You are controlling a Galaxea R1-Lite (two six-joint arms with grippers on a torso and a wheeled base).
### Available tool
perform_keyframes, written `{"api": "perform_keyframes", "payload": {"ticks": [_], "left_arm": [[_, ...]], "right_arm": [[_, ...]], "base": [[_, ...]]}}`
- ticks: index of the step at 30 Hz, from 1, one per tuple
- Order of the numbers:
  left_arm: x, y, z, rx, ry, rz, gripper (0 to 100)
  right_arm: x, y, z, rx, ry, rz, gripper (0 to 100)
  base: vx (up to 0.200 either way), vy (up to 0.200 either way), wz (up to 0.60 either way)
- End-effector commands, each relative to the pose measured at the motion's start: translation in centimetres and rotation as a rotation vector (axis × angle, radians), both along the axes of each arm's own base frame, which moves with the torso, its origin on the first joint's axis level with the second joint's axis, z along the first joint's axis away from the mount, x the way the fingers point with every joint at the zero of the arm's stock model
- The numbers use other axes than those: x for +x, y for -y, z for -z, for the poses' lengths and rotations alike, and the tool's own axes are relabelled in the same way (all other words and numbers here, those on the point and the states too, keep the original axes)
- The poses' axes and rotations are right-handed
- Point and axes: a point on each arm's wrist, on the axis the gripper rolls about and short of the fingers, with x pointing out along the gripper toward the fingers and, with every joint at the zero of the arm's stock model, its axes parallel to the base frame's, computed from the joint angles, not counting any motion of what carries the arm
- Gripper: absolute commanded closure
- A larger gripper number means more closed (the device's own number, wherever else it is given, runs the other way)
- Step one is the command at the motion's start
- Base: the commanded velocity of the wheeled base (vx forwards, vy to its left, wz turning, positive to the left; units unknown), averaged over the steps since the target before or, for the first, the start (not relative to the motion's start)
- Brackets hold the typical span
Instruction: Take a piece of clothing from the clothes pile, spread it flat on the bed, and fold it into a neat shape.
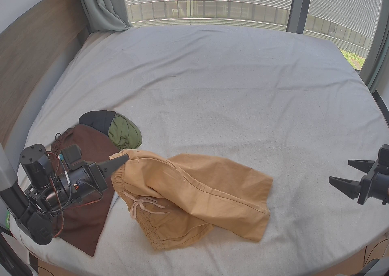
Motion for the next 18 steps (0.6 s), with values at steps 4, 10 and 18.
{"api": "perform_keyframes", "payload": {"ticks": [4,10,18], "left_arm": [[0.1,-0.3,0.0,0.001,0.003,-0.009,100],[0.3,-0.2,0.1,0.002,0.002,0.017,100],[0.3,-0.8,0.3,0.005,-0.009,0.019,100]], "right_arm": [[2.5,-0.9,1.5,0.059,-0.064,-0.092,0],[3.2,-1.6,1.5,0.158,-0.086,-0.120,0],[5.0,-2.1,3.0,0.207,-0.155,-0.138,0]], "base": [[0.000,0.000,0.00],[0.000,0.000,0.00],[0.000,0.000,0.00]]}}
